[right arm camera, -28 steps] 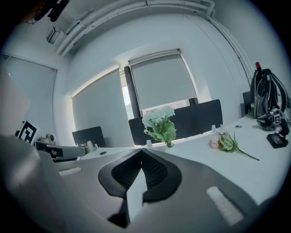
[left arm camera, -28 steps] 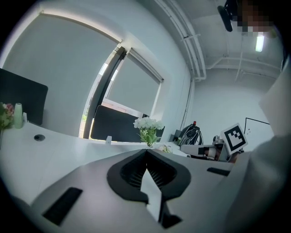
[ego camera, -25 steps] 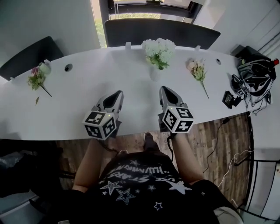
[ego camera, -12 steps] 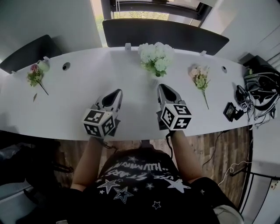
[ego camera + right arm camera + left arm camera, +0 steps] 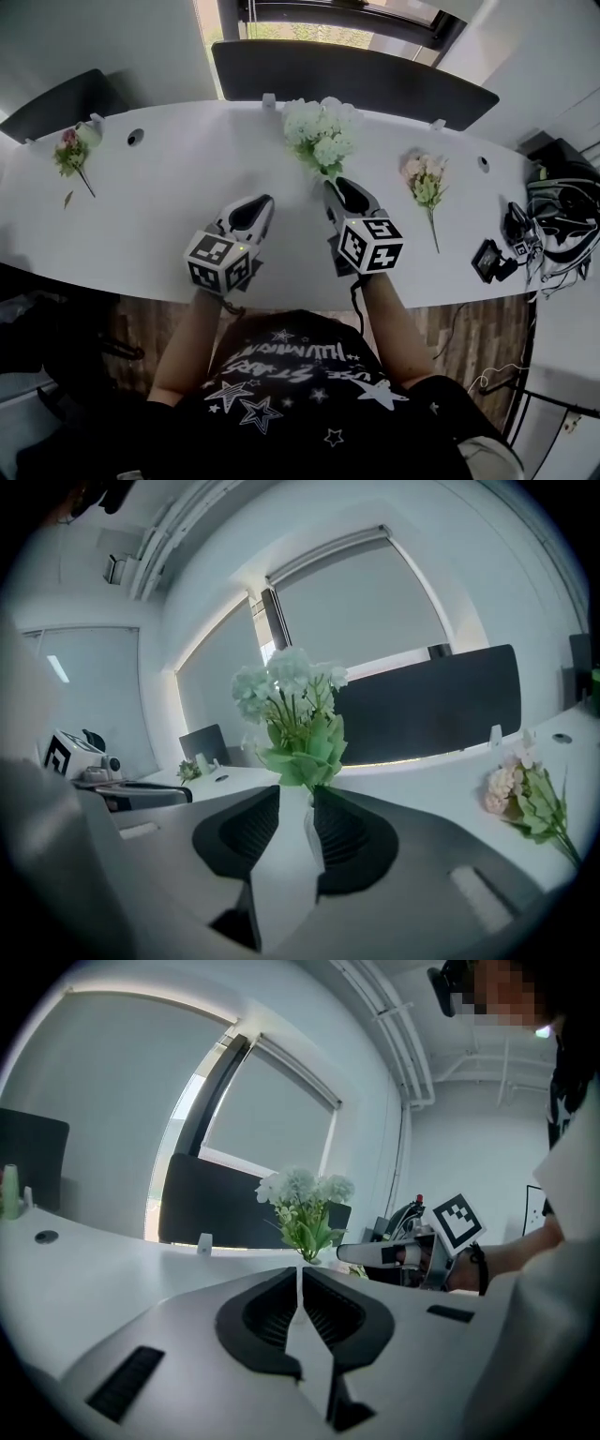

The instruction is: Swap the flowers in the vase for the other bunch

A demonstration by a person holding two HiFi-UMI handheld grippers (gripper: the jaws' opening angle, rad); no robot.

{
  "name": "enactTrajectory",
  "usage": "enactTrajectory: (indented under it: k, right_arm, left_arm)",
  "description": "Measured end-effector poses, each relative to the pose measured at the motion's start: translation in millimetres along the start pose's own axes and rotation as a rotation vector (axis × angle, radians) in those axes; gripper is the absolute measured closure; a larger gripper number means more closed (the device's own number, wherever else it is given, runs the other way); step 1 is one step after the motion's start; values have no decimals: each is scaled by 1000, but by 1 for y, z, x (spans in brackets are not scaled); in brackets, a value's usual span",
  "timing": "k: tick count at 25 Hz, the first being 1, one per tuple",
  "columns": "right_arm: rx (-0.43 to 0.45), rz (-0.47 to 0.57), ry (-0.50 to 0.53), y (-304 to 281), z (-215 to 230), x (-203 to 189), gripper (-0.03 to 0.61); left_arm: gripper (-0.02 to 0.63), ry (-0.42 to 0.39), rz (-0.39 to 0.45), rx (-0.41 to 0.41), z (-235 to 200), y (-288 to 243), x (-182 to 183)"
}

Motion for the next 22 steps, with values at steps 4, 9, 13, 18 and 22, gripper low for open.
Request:
enactTrajectory:
  k: [4,9,13,18,22]
  right_arm:
    - [66,-47,8,-13,12,-6,397]
    - [118,-75,41,-34,23,-9,365]
    - [146,-84,55,-51,33,-8,365]
    - [181,-104,83,-66,36,-12,367]
    - [195,-78,110,-70,37,-7,399]
  left_arm:
    - [604,-11,-11,11,5,-13,-12]
    - [604,-29,-36,36,7,-25,-21]
    - [603,-34,-39,29,7,-35,-25]
    - [522,-16,-64,14,5,-47,-29]
    - [475,-38,-72,0,0,-57,-36]
Point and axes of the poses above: the fingertips, and each gripper's own axes: y backward along the fingers, z to its right, x out of its top, the point moved 10 cm from there along y, backward along the fingers, and after that the axes turned 13 degrees about z, right-handed, at the moved point
